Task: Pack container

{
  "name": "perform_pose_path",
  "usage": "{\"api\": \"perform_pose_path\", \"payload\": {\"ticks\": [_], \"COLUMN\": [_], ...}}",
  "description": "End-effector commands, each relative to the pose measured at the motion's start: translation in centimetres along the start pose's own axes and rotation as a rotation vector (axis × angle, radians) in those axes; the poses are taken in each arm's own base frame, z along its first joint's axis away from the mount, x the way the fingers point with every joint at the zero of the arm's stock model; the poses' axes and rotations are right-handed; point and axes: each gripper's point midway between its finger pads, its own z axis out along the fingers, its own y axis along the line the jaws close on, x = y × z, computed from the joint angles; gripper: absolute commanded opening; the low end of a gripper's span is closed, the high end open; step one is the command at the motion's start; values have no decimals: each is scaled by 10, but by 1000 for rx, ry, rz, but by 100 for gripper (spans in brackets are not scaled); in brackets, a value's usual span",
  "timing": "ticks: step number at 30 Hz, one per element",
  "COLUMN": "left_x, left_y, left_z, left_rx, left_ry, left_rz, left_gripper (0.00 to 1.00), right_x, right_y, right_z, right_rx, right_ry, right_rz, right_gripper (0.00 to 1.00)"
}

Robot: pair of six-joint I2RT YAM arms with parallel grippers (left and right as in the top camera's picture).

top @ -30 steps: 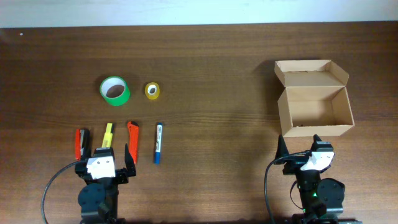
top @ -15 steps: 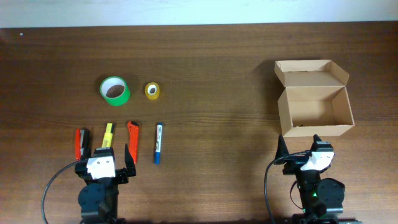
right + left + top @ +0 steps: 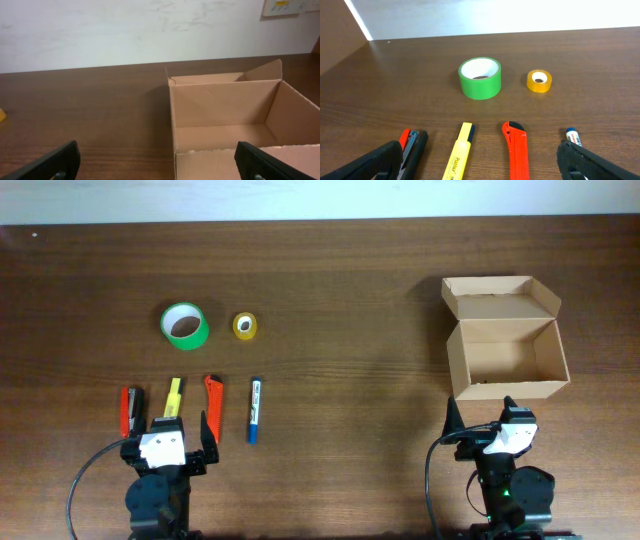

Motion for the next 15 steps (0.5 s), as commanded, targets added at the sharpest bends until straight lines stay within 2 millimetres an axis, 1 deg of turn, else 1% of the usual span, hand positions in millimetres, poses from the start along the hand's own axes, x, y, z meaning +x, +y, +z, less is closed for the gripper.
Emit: {"api": "perform_pose_path", "payload": {"ticks": [1, 6, 8, 11, 12, 14, 15], "left_x": [0, -1, -6, -21, -22, -24, -25], "left_y": [1, 2, 5, 6, 5, -1, -1], "left_z": [0, 0, 0, -1, -1, -2, -2], "left_rx": [-9, -10, -27, -34, -29, 10, 12], "left_ry": [-7, -10, -29, -89, -97, -100, -93], "left_rz": [8, 8, 7, -1, -14, -23, -22], "left_gripper": [100, 100, 100, 100, 100, 100, 100], "right_x": [2, 2, 2, 1, 1, 0, -5], "right_y": [-1, -1, -1, -1, 0, 0, 0], "right_z": [0, 0, 0, 0, 0, 0, 0], "right_rx": [4, 4, 4, 5, 3, 3, 0], "right_ry": [-1, -1, -1, -5, -4, -10, -26], "right_rz": [5, 5, 6, 6, 7, 70, 122], "right_gripper": [99, 99, 99, 99, 99, 99, 99]}}
